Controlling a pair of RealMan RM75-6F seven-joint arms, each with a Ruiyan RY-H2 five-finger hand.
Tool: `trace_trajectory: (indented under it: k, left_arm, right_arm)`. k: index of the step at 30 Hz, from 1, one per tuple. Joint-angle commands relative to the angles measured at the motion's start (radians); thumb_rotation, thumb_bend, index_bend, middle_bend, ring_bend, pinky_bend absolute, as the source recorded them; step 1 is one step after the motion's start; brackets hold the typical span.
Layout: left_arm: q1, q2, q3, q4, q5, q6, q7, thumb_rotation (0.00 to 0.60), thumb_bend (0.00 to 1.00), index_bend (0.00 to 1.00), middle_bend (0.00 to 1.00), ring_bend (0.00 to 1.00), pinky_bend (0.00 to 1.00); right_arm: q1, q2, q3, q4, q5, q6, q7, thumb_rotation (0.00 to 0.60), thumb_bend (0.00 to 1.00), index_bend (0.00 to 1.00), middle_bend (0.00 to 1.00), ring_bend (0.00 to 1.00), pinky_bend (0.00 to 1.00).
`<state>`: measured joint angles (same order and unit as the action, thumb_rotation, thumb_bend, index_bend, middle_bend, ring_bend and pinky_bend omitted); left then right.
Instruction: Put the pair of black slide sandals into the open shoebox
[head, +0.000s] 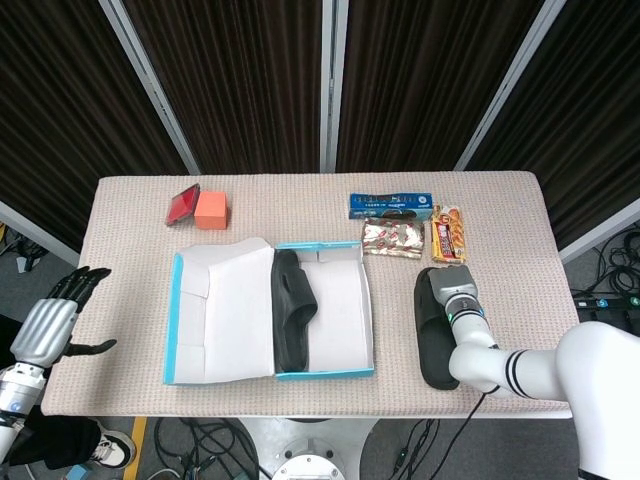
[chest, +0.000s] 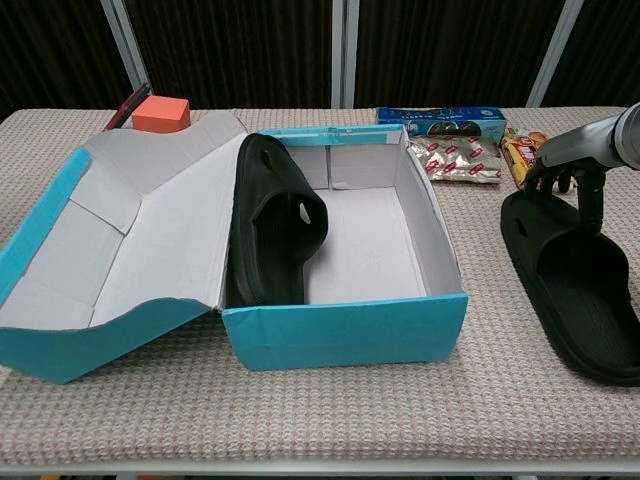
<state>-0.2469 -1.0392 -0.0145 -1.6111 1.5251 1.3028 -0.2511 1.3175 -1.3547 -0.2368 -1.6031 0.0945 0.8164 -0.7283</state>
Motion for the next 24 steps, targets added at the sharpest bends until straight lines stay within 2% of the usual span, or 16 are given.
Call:
trace_trajectory:
  k: [1,5,17,24]
  left_arm:
    - [0.0,0.0,0.0,-0.001,-0.001,-0.001,0.002,0.6,0.0,0.08,0.09,0.0,0.11]
    - [-0.001,0.001,0.0,-0.003,-0.001,-0.002,0.004,0.6,0.0,0.08,0.09,0.0,0.11]
    - [0.0,0.0,0.003,-0.002,-0.003,-0.005,0.003,0.6,0.0,0.08,0.09,0.0,0.11]
    - [0.0,0.002,0.004,-0.008,-0.002,-0.005,0.008,0.6,0.0,0.08,0.09,0.0,0.11]
  right_arm:
    - [-0.014,-0.008,0.015,0.004,-0.011,0.02,-0.001,0.6,0.09,0.3,0.26,0.21,0.32]
    - [-0.037,-0.012,0.038,0.004,-0.038,0.045,0.007,0.6,0.12,0.33,0.29,0.26,0.43]
    - [-0.106,0.007,0.109,0.002,-0.096,0.053,0.045,0.6,0.19,0.4,0.35,0.34,0.52]
    - [-0.171,0.065,0.172,-0.049,-0.205,0.082,0.133,0.6,0.23,0.45,0.4,0.38,0.57]
